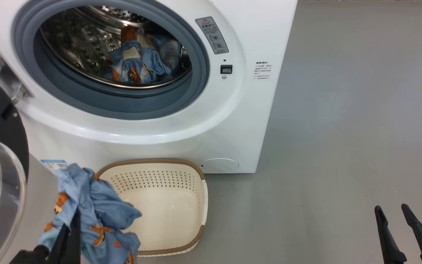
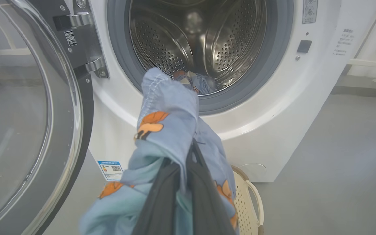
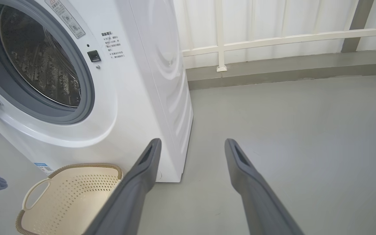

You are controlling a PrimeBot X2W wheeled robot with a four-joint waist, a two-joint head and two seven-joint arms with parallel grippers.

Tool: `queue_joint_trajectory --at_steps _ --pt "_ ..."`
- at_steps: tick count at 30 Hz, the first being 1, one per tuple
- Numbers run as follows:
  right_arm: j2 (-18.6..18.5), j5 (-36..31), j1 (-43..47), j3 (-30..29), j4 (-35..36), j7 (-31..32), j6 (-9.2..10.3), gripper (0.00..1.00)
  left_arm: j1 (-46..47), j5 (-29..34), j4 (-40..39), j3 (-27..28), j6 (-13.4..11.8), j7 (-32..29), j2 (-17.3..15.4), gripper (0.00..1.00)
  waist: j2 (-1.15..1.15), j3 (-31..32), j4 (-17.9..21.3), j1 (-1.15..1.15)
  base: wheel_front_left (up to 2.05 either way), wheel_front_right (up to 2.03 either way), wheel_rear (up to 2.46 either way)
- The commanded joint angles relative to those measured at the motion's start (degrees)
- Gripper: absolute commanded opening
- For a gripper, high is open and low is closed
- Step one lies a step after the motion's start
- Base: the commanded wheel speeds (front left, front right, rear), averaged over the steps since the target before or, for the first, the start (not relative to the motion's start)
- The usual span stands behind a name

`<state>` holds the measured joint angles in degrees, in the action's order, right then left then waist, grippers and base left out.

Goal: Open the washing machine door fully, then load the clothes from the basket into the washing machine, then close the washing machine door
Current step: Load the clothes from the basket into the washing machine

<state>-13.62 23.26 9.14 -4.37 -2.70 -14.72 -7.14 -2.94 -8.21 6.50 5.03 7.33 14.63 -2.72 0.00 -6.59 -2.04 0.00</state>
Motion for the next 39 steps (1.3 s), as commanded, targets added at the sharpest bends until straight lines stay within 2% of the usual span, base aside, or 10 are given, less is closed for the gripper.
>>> queue_joint_trajectory --at_steps 1,9,16,22,31,39 --pt "-1.1 -0.7 0.0 1.0 1.2 -0.3 -0.35 1.00 -0.1 0.0 -2.5 2.4 -0.1 0.4 -0.5 0.00 0.00 0.1 0.4 0.00 0.00 0.00 0.00" --pt "-0.9 -0.8 -0.2 1.1 1.3 -0.3 -0.35 1.00 -0.4 -0.7 -2.9 2.5 -0.1 0.4 -0.2 0.00 0.00 -0.1 0.9 0.00 0.00 0.00 0.00" --pt "-0.5 -0.7 -1.3 1.5 1.7 -0.3 -0.35 1.00 4.8 -2.6 -2.1 1.9 0.0 0.4 -0.2 0.00 0.00 -2.4 1.9 0.00 0.00 0.00 0.00" --pt "0.0 -0.4 -3.6 2.2 2.0 -0.3 -0.35 1.00 15.5 -1.4 -1.2 1.3 0.1 0.4 -0.3 0.00 0.00 -6.3 3.3 0.00 0.00 0.00 0.00" --pt "0.5 0.1 -8.6 3.1 2.4 -0.3 -0.35 1.00 34.4 -0.2 2.6 3.5 0.1 0.4 -3.1 0.00 0.00 -13.4 7.5 0.00 0.00 0.00 0.00" --pt "1.5 0.7 -12.8 4.3 2.7 -0.3 -0.35 1.00 48.5 0.5 16.9 4.9 0.1 0.4 -7.6 0.00 0.00 -20.7 11.5 0.00 0.00 0.00 0.00"
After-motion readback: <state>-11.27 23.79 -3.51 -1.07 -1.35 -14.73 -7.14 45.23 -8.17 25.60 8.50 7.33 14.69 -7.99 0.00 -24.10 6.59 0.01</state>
